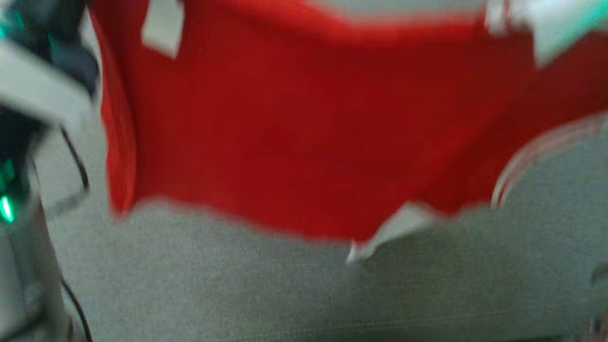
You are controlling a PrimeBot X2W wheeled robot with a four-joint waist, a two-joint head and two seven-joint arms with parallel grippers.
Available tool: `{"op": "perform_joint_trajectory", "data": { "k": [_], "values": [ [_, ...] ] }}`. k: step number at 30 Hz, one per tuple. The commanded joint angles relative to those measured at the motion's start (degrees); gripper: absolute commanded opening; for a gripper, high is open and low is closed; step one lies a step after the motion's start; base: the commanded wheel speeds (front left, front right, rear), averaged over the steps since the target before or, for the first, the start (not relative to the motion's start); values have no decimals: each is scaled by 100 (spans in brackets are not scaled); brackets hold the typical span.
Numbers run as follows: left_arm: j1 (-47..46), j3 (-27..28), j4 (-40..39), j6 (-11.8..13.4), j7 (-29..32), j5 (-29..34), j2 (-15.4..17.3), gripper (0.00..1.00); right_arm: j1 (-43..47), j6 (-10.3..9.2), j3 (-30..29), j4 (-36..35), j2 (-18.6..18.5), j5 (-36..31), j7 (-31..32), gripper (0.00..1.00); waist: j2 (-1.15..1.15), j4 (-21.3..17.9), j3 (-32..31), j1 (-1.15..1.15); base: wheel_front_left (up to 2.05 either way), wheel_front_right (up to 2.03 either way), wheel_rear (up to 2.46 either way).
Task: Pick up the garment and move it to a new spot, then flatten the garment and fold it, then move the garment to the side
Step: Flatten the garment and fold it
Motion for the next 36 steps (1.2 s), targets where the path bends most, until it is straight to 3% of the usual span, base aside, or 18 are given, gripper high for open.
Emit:
{"op": "perform_joint_trajectory", "data": {
  "k": [1,6,11,14,18,21,26,29,36],
  "values": [
    [-641,148,242,-2,0,160,258,0,-784,44,108,163,-9,-285,128,0,0,92,626,0,0,0,0],
    [-2261,-7,2007,-70,-530,644,230,0,-2910,44,245,1658,139,-1517,-122,0,0,257,1427,0,0,0,0],
    [-3706,-133,3818,-134,-2006,1180,-151,0,-4820,44,314,3485,287,-2515,-1395,0,0,393,1974,0,0,0,0],
    [-4277,-393,4738,-230,-2979,1646,-287,0,-5554,44,393,4434,309,-2785,-2273,0,0,423,2132,0,0,0,0],
    [-4760,-645,5710,-311,-4065,2055,-424,0,-6039,44,600,5514,313,-2526,-3240,0,0,343,2415,0,0,0,0],
    [-4723,-639,6168,-346,-4585,2095,-459,0,-5885,44,799,5971,314,-2361,-3626,0,0,270,2439,0,0,0,0],
    [-4047,-666,7222,-524,-5160,2046,-495,0,-4768,44,1410,6494,315,-1869,-4208,0,0,126,2176,0,0,0,0],
    [-3479,-744,7470,-709,-5308,2014,-486,0,-3881,44,1743,6255,281,-1456,-4287,0,0,90,1924,0,0,0,0],
    [-1939,-801,7123,-934,-5364,1706,-471,0,-1460,44,2125,4854,-355,-605,-4031,0,0,131,1265,0,0,0,0]
  ]
}}
